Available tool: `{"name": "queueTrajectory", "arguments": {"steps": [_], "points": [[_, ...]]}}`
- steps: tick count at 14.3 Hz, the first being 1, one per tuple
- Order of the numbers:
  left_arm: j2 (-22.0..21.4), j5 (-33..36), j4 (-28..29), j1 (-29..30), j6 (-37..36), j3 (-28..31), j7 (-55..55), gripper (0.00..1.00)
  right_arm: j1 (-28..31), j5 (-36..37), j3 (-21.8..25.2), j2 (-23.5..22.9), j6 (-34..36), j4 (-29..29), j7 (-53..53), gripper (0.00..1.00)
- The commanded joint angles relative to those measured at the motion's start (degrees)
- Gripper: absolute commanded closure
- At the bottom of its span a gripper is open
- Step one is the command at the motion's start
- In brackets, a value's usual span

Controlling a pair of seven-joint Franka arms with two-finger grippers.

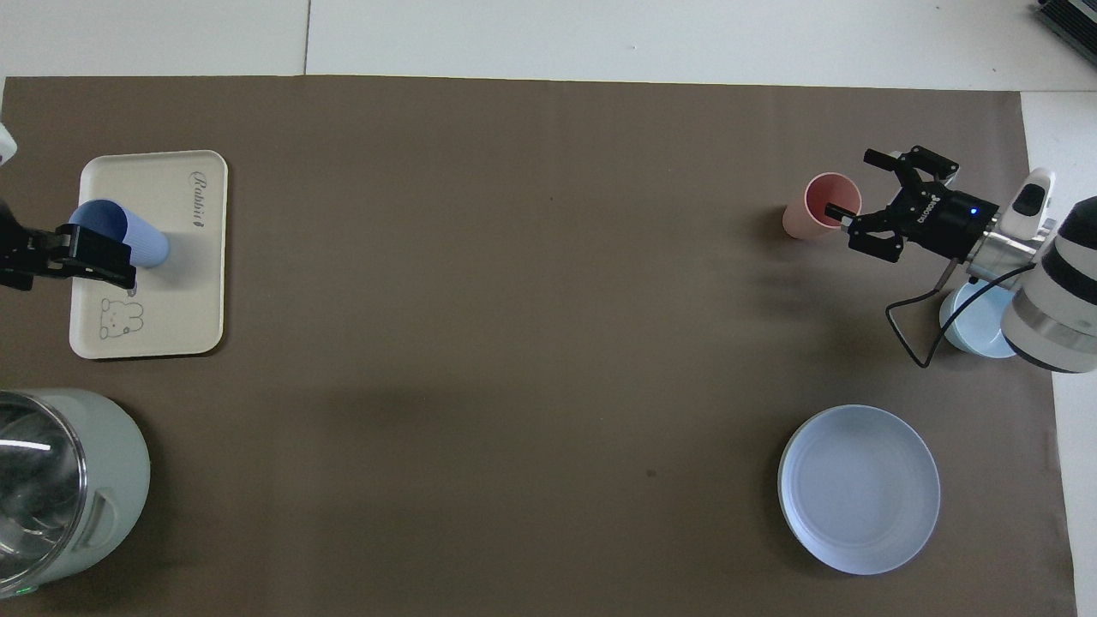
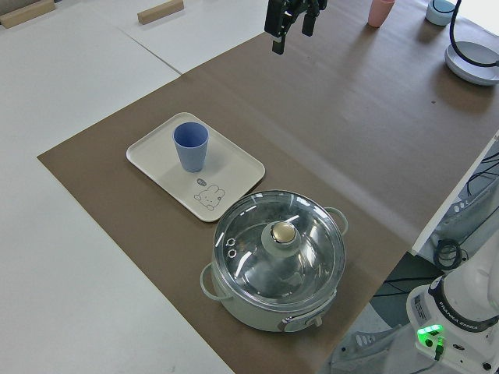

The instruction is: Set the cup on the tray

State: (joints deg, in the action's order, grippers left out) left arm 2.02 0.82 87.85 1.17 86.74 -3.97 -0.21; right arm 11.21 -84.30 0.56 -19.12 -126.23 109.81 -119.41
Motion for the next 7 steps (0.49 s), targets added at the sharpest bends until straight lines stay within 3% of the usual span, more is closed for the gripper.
{"name": "queueTrajectory", "arguments": {"steps": [1,7], "points": [[-1.93,0.41,1.98,0.24,1.07,-0.24,-0.05,0.00,-0.05,6.93,-0.21,5.30,-0.16,1.90,9.95,0.00],[-1.67,0.32,2.67,-0.38,2.29,-0.16,-0.23,0.00,-1.10,29.77,-0.13,12.86,-0.25,1.02,32.89,0.00]]}}
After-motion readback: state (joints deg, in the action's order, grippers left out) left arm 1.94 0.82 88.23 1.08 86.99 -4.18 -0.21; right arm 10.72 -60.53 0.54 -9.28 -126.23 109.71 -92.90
